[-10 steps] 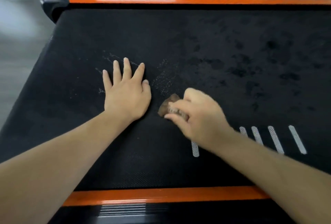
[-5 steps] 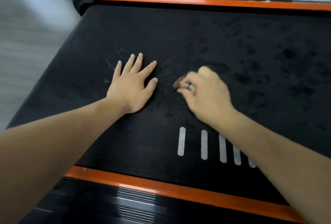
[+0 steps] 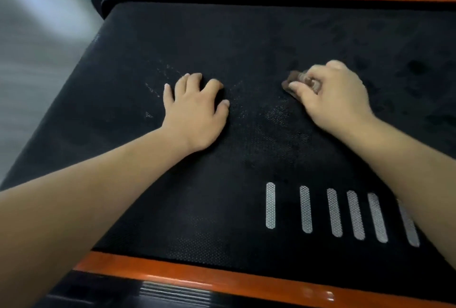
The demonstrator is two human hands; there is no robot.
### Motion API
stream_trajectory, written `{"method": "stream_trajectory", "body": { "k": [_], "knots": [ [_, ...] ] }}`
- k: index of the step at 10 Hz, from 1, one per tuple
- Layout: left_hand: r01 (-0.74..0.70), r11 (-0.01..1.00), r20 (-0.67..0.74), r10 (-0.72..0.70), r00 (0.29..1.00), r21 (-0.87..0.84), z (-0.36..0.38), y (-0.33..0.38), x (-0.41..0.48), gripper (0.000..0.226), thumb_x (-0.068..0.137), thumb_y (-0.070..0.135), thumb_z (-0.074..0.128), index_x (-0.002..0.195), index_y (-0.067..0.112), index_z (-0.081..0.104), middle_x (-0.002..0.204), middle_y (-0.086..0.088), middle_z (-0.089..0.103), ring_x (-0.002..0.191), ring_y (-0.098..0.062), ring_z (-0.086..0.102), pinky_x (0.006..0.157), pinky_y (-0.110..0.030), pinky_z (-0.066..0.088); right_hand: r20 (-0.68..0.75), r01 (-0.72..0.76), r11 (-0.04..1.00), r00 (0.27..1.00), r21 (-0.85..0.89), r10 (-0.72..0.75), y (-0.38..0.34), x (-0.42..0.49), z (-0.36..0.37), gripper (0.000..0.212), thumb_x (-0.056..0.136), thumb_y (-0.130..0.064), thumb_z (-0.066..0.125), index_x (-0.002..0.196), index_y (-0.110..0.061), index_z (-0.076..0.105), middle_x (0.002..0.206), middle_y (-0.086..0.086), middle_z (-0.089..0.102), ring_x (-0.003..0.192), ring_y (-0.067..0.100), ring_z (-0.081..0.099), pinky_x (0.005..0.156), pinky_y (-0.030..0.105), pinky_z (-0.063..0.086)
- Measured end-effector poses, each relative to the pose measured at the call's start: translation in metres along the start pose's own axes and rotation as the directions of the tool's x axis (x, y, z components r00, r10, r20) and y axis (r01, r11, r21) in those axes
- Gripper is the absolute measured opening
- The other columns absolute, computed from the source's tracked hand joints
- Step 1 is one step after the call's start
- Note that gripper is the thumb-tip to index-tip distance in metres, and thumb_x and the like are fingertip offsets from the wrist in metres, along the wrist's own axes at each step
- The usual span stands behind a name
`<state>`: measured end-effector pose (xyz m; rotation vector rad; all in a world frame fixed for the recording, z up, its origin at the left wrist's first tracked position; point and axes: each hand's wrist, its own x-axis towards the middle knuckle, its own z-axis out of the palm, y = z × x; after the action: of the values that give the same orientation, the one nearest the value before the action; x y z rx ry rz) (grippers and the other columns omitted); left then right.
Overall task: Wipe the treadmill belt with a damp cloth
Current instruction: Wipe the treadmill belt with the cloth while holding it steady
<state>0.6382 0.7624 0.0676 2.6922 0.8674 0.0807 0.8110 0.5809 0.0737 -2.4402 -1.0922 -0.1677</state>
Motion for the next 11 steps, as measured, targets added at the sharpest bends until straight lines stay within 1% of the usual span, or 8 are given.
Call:
{"method": "stream_trajectory", "body": {
  "k": [2,3,4,6,7,9,10,11],
  "knots": [
    [-0.060,0.998,-0.018,0.059,0.998,-0.022,0.019,0.028,0.026,0.052,0.106,0.038,0.031,0.158,0.033,0.028,0.170,-0.005,0.010,0.157,-0.028,-0.001,0.125,-0.051,-0.005,0.105,0.175,0.983,0.978,0.049,-0.180,0.000,-0.008,0.002,0.026,0.091,-0.045,0.063,0.087,-0.019,0.065,0.082,-0.001,0.046,0.074,0.022,0.050,0.061,0.034,0.042],
    [-0.045,0.998,0.000,0.045,0.999,0.047,0.027,0.027,0.026,0.057,0.106,0.045,0.020,0.161,0.035,0.014,0.171,-0.003,-0.002,0.157,-0.026,-0.012,0.125,-0.052,-0.010,-0.028,-0.073,0.997,0.997,-0.010,0.072,0.010,0.029,0.007,0.025,0.090,-0.045,0.064,0.092,-0.020,0.065,0.087,0.001,0.047,0.083,0.025,0.053,0.065,0.031,0.038],
    [-0.051,0.994,0.006,0.050,0.999,0.092,0.026,0.028,0.028,0.059,0.105,0.047,0.016,0.162,0.035,0.009,0.171,-0.004,-0.005,0.156,-0.026,-0.014,0.124,-0.053,-0.010,0.100,0.180,0.979,0.977,0.100,-0.190,-0.010,0.005,0.015,0.019,0.088,-0.040,0.069,0.092,-0.021,0.067,0.084,-0.003,0.045,0.076,0.018,0.049,0.063,0.031,0.037],
    [-0.053,0.994,0.015,0.052,0.999,0.096,0.025,0.028,0.026,0.060,0.104,0.047,0.015,0.162,0.034,0.009,0.171,-0.004,-0.005,0.156,-0.026,-0.014,0.124,-0.053,-0.010,-0.065,-0.102,0.995,0.993,0.015,0.103,0.010,0.046,0.017,0.024,0.088,-0.044,0.066,0.093,-0.021,0.069,0.087,0.001,0.047,0.084,0.026,0.054,0.068,0.031,0.039],
    [-0.060,0.993,0.007,0.059,0.998,0.105,0.026,0.028,0.026,0.060,0.104,0.047,0.016,0.162,0.034,0.008,0.171,-0.004,-0.005,0.156,-0.026,-0.013,0.124,-0.053,-0.010,0.065,0.163,0.983,0.984,0.078,-0.168,-0.008,0.021,0.024,0.021,0.088,-0.043,0.067,0.090,-0.022,0.069,0.082,-0.001,0.046,0.077,0.019,0.049,0.064,0.030,0.036],
    [-0.049,0.993,-0.006,0.050,0.999,0.106,0.027,0.028,0.026,0.060,0.104,0.048,0.015,0.162,0.035,0.009,0.171,-0.004,-0.004,0.156,-0.026,-0.013,0.125,-0.052,-0.010,-0.081,-0.047,0.997,0.996,-0.069,0.042,0.009,0.074,0.029,0.027,0.091,-0.044,0.063,0.094,-0.018,0.066,0.091,0.006,0.048,0.085,0.028,0.054,0.067,0.031,0.037],
    [-0.051,0.993,-0.001,0.051,0.999,0.106,0.027,0.029,0.026,0.060,0.104,0.048,0.016,0.162,0.036,0.010,0.171,-0.004,-0.003,0.157,-0.026,-0.013,0.125,-0.052,-0.010,0.087,0.214,0.976,0.972,0.047,-0.218,-0.003,0.056,0.034,0.025,0.090,-0.045,0.065,0.094,-0.020,0.068,0.086,0.001,0.046,0.079,0.020,0.048,0.065,0.030,0.034],
    [-0.049,0.994,0.006,0.049,0.999,0.103,0.027,0.029,0.027,0.059,0.103,0.047,0.015,0.162,0.037,0.010,0.171,-0.003,-0.003,0.157,-0.025,-0.013,0.125,-0.052,-0.010,-0.035,-0.071,0.997,0.997,-0.036,0.070,0.021,0.097,0.026,0.028,0.091,-0.047,0.063,0.099,-0.020,0.067,0.092,0.004,0.049,0.088,0.030,0.056,0.069,0.032,0.038]
  ]
}}
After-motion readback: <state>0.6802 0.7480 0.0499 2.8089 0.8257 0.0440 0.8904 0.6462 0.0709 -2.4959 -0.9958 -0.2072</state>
